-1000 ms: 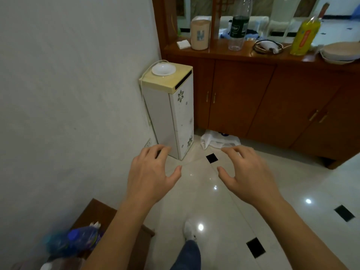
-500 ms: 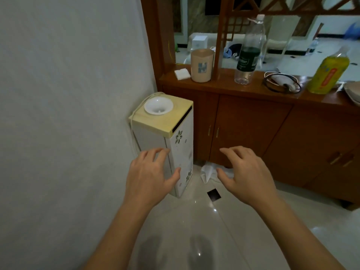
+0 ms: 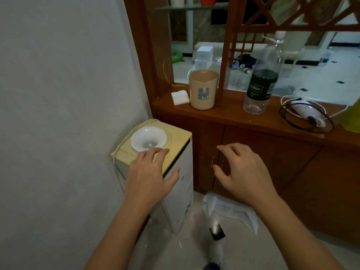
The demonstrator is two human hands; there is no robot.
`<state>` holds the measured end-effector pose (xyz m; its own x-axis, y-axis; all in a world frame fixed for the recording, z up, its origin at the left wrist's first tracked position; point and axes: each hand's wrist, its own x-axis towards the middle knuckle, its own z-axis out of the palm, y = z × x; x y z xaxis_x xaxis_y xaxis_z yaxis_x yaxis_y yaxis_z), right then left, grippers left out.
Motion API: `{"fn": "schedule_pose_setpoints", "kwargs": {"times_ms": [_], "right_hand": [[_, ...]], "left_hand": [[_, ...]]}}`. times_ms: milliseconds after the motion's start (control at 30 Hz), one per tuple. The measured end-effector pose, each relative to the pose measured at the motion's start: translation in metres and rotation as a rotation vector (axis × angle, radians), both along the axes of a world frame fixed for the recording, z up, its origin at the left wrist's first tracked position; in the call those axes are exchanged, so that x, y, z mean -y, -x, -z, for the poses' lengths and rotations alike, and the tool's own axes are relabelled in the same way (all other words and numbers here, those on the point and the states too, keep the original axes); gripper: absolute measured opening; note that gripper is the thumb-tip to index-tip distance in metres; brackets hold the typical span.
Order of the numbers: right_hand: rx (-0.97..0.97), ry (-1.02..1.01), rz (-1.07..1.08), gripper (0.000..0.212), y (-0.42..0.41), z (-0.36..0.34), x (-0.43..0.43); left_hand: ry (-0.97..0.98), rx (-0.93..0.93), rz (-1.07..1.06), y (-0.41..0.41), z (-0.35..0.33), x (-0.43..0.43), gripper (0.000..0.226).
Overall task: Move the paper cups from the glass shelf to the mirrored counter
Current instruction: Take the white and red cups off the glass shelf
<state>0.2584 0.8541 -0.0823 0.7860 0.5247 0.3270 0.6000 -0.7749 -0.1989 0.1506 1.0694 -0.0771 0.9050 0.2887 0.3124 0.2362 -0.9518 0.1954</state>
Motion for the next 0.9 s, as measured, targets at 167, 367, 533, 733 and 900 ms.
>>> {"fn": "schedule_pose_setpoints", "kwargs": {"times_ms": [167,367,533,733,900], "right_hand": [[0.028,0.010,-0.030,0.057,-0.111,-0.022,-0.021],[0.100,-0.027,-0.070,0.055,-0.222,-0.071,-0.059],[0.168,-0.127,-0.123,0.052,-0.283,-0.127,-0.095],[0.289,-0.235,-0.109,0.056,-0.324,-0.191,-0.132],[0.323,-0.356,-0.086,0.056,-0.350,-0.223,-0.164]], "left_hand": [[0.023,0.025,-0.083,-0.099,-0.018,-0.017,0.060],[-0.022,0.107,-0.163,-0.196,-0.058,-0.046,0.062],[-0.035,0.242,-0.203,-0.251,-0.098,-0.076,0.059],[-0.090,0.405,-0.166,-0.309,-0.155,-0.116,0.060],[-0.026,0.549,-0.103,-0.363,-0.200,-0.148,0.059]]}}
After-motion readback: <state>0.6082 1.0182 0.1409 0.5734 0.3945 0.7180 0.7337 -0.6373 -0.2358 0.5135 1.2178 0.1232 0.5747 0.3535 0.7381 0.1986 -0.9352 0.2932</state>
